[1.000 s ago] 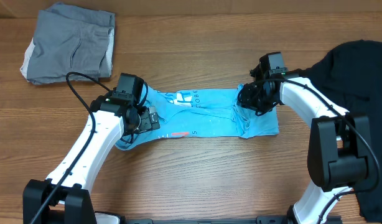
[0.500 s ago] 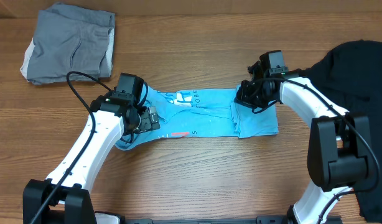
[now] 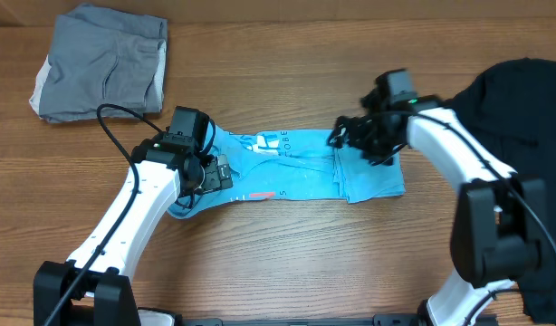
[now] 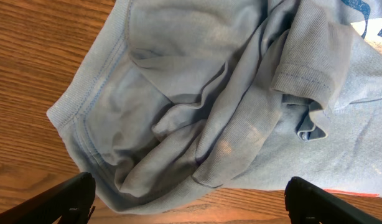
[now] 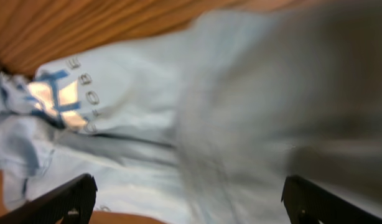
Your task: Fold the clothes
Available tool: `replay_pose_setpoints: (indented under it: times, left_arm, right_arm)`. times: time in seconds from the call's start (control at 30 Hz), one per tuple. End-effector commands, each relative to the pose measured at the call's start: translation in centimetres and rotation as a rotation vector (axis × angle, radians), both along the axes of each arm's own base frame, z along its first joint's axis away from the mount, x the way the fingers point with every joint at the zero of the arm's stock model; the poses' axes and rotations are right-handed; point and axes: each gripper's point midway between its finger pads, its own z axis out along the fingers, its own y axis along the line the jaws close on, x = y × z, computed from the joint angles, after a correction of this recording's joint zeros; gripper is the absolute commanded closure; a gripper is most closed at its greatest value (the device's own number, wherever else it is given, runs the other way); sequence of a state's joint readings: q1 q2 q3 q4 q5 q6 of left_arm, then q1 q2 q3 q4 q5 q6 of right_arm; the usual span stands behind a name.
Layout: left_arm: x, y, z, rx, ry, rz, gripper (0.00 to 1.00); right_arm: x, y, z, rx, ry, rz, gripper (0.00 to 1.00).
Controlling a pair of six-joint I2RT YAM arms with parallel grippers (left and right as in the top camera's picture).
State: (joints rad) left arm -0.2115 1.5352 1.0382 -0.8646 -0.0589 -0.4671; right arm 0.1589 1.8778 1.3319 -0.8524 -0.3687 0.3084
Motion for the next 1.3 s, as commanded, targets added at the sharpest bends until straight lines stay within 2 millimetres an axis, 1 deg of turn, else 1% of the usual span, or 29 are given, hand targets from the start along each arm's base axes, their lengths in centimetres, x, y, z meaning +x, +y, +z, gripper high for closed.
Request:
replay_pose_setpoints:
  times: [0.0, 0.07, 0.13, 0.27, 0.33, 0.4, 0.43, 0.6, 0.7, 0.8, 0.93, 1.1, 1.27]
  left_arm:
    - [-0.1, -0.1, 0.4, -0.004, -0.013, -0.02, 0.0]
    - [-0.1, -0.1, 0.4, -0.004, -0.013, -0.02, 0.0]
    - [-0.1, -0.1, 0.4, -0.004, -0.013, -0.02, 0.0]
    - [-0.1, -0.2, 0.4, -0.007, -0.013, -0.02, 0.0]
    - [-0.1, -0.2, 0.4, -0.007, -0.011, -0.02, 0.0]
    - [-0.2, -0.2, 0.4, -0.007, -0.009, -0.021, 0.0]
    - [-0.2, -0.2, 0.4, -0.007, -0.009, -0.021, 0.0]
    - [-0.3, -0.1, 0.4, -0.006, -0.005, -0.02, 0.0]
    - [-0.6, 0.0, 0.3, -0.002, 0.009, -0.02, 0.0]
    - [-0.7, 0.0, 0.3, -0.002, 0.013, -0.021, 0.0]
    - [-0.7, 0.0, 0.3, -0.002, 0.013, -0.021, 0.0]
    - [-0.7, 0.0, 0.3, -0.003, 0.012, -0.019, 0.0]
    - [-0.7, 0.0, 0.3, -0.003, 0.012, -0.017, 0.0]
  right_arm:
    - [2.0, -6.0, 4.8, -0.181, -0.138, -0.073, 0.0]
    - [1.3, -8.9, 4.8, -0.261, -0.117, -0.101, 0.0]
    - [0.7, -11.2, 4.6, -0.292, -0.084, -0.124, 0.0]
    - [0.2, -14.0, 4.4, -0.263, -0.067, -0.155, 0.0]
    - [0.0, -14.8, 4.1, -0.25, -0.065, -0.129, 0.0]
    - [-0.3, -14.7, 3.6, -0.209, -0.06, -0.097, 0.0]
    - [-0.4, -14.3, 3.3, -0.179, -0.064, -0.073, 0.0]
    - [-1.2, -10.9, 1.9, 0.001, -0.143, 0.113, 0.0]
    - [-1.4, -10.2, 0.8, 0.041, -0.161, 0.126, 0.0]
    - [-1.6, -9.4, 0.7, 0.107, -0.18, 0.125, 0.0]
    - [-1.7, -9.9, 0.2, 0.121, -0.184, 0.106, 0.0]
    - [-2.4, -11.1, -1.2, 0.159, -0.162, 0.056, 0.0]
    - [-2.5, -11.8, -2.0, 0.205, -0.144, 0.017, 0.0]
